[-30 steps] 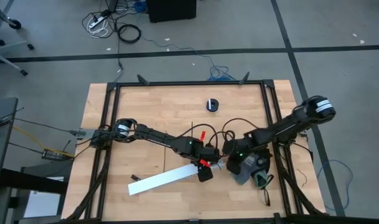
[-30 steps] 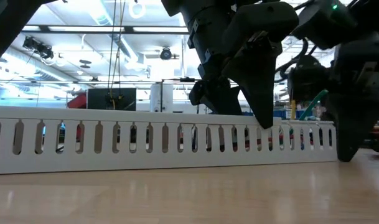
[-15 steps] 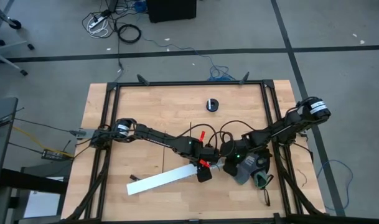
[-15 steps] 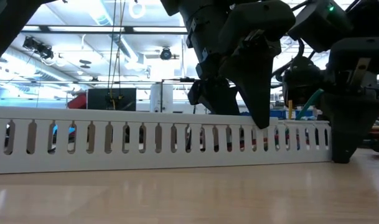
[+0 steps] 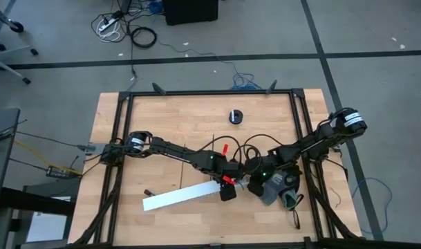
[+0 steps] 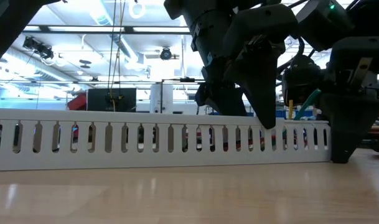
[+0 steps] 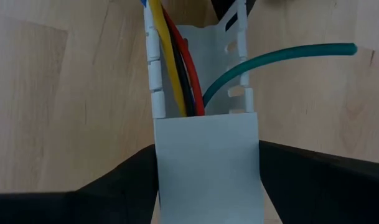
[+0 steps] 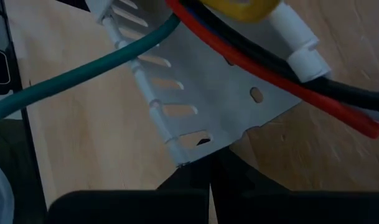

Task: Ziptie cables
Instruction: Close the white cable duct

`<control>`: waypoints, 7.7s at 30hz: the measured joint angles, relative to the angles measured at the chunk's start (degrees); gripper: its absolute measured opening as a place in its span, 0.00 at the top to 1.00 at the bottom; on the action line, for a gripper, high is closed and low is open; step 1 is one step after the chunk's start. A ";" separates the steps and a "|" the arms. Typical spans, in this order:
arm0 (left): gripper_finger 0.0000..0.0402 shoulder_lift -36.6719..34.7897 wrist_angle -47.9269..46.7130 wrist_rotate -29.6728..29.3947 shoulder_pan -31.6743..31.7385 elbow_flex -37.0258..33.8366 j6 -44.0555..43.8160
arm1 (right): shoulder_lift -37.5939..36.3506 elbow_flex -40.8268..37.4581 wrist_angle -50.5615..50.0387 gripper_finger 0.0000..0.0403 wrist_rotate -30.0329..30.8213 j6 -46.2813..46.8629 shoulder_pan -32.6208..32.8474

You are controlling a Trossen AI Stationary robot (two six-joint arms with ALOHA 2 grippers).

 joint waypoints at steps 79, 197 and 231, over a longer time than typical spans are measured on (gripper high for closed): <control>0.42 1.15 4.23 4.04 1.16 -0.48 4.14 | -2.60 0.06 -5.92 1.00 6.13 1.81 -4.55; 0.42 1.07 1.31 6.15 5.01 0.35 12.14 | -13.79 2.21 -28.77 0.85 20.95 -7.15 6.24; 0.42 1.05 1.67 8.61 3.92 0.17 13.76 | -0.56 2.75 -9.50 1.00 24.73 0.94 3.19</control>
